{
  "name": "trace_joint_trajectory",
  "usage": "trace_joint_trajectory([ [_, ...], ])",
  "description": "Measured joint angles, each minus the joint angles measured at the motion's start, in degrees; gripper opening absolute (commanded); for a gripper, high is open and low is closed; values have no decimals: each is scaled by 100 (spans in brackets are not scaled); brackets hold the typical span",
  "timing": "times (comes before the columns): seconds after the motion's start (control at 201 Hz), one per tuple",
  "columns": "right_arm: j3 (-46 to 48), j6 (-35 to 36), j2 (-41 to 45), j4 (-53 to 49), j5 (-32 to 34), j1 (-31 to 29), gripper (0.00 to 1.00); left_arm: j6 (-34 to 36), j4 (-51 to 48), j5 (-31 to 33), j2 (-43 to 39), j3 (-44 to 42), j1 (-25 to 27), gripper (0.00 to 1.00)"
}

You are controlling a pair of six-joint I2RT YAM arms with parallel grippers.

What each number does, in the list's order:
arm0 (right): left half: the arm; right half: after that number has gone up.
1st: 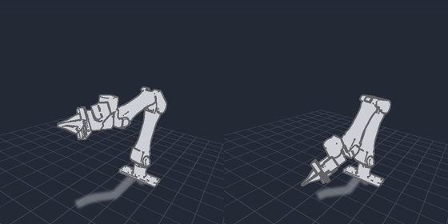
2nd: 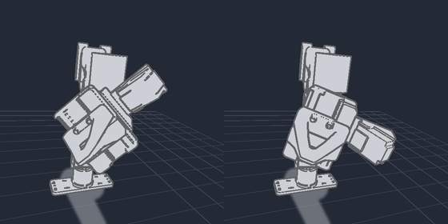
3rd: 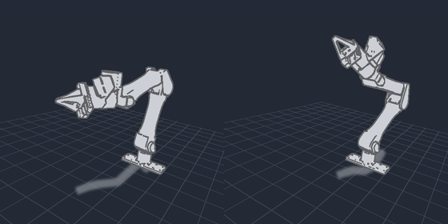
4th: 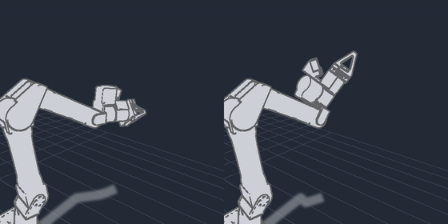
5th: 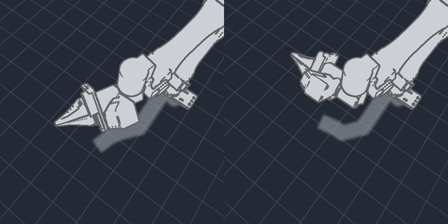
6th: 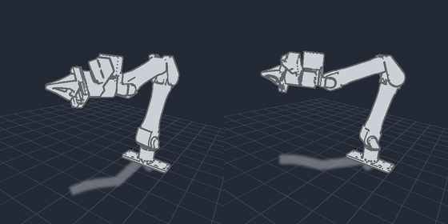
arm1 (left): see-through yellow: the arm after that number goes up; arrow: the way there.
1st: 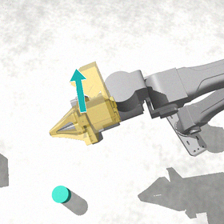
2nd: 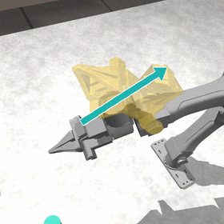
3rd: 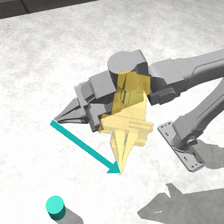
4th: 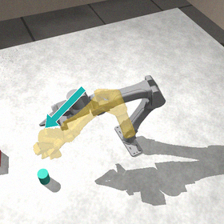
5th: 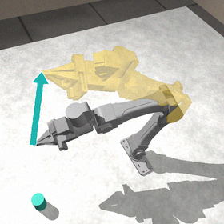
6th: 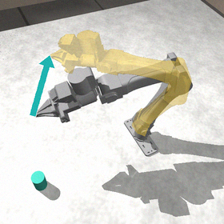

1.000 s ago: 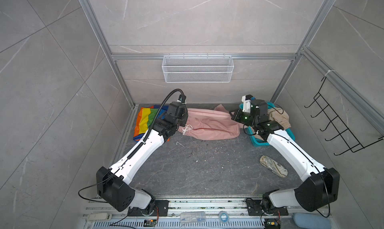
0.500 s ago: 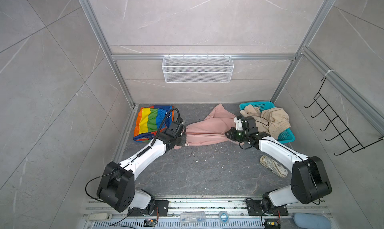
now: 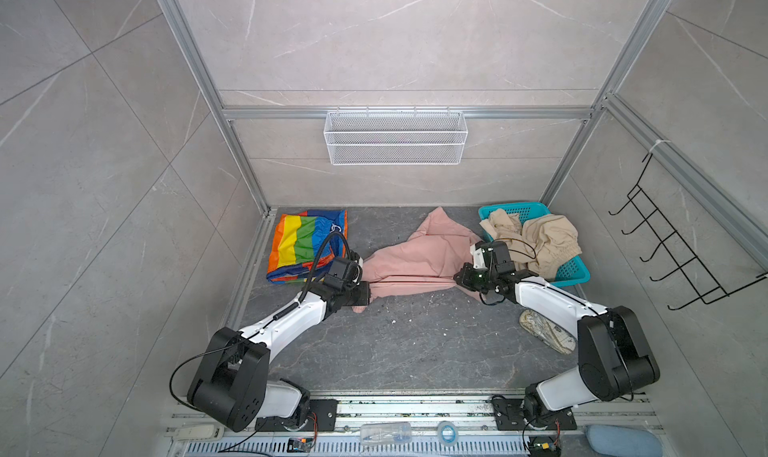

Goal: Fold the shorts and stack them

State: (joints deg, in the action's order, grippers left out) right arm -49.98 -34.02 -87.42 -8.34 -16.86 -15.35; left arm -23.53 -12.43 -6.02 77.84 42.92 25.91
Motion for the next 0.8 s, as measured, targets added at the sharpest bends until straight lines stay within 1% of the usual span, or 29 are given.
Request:
trace_joint_trajectory([
  [0.239,7,-2,-68,-42,122,83,0,-225,280,-192,-514,-837,-105,38],
  [0.493,7,-46,-153,-39,236,173,0,-361,481,-214,-640,-1266,-133,46],
  [0.613,7,-74,-160,-39,271,192,0,-420,520,-166,-640,-1268,-37,55],
  [0.687,7,-90,-160,-37,282,212,0,-476,518,-79,-634,-1272,105,63],
  [0.797,7,-92,-164,-37,319,234,0,-520,520,155,-575,-1274,413,65],
])
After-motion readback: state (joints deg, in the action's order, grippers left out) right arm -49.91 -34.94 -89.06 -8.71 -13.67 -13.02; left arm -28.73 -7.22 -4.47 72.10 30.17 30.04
